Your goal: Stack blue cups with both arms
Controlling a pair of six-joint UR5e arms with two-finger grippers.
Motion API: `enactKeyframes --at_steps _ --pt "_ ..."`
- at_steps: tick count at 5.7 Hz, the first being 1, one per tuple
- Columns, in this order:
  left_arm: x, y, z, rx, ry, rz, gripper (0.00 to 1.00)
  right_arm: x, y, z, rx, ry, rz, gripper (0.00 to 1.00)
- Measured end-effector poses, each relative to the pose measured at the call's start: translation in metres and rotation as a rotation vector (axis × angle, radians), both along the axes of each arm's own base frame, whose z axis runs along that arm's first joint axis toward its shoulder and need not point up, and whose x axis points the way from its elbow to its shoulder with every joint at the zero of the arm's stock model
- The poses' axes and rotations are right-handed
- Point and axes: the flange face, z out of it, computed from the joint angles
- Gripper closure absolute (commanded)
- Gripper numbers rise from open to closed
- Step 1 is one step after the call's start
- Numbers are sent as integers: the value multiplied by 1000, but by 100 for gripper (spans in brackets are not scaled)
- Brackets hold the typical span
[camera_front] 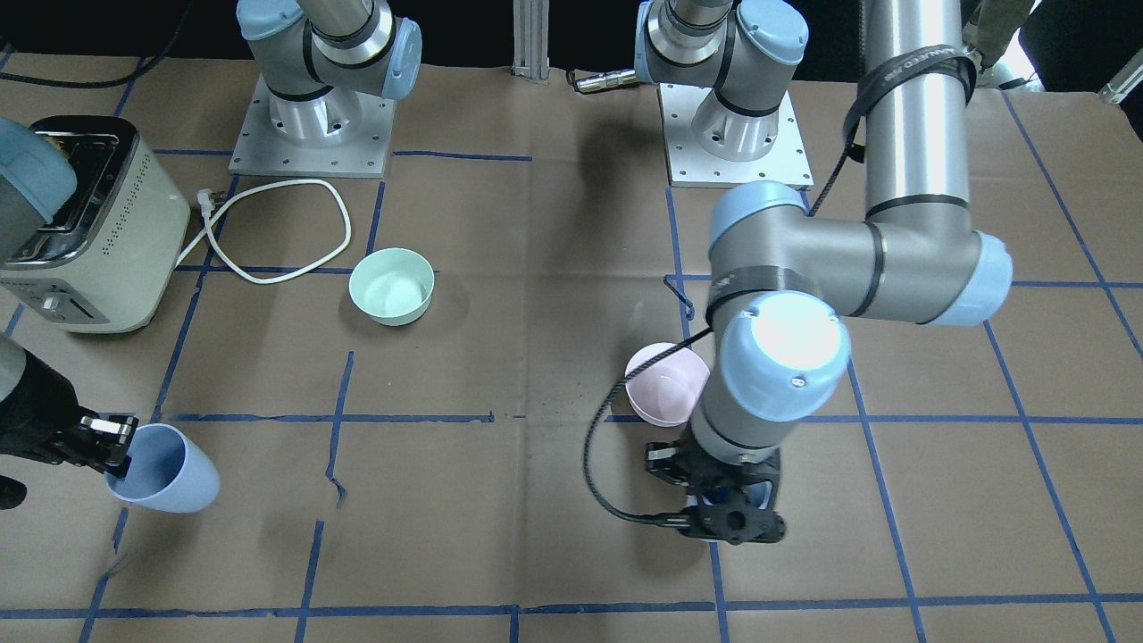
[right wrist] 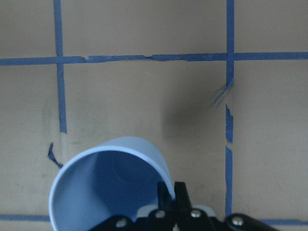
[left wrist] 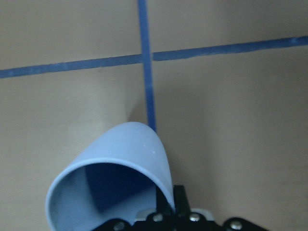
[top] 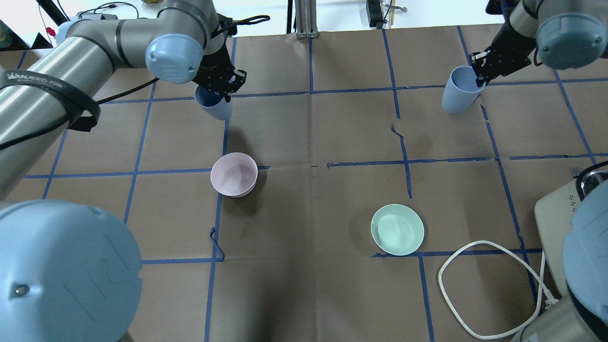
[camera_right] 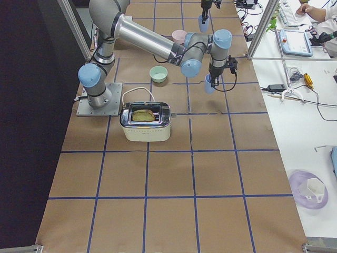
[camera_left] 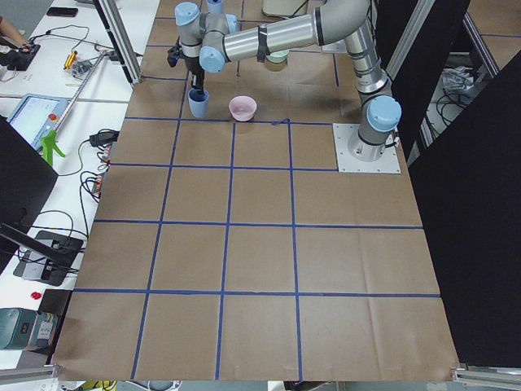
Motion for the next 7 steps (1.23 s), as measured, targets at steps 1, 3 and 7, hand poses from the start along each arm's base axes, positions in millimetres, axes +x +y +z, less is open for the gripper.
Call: enactKeyframes --at_steps 1,3,7 --pt "-60 7 -8 -27 7 1 99 5 13 56 43 -5 -23 90" --pt "-123 24 -22 -52 34 9 95 13 50 121 113 0 -36 90" --pt "-157 40 -43 -31 54 -33 18 15 57 111 152 -15 -35 90"
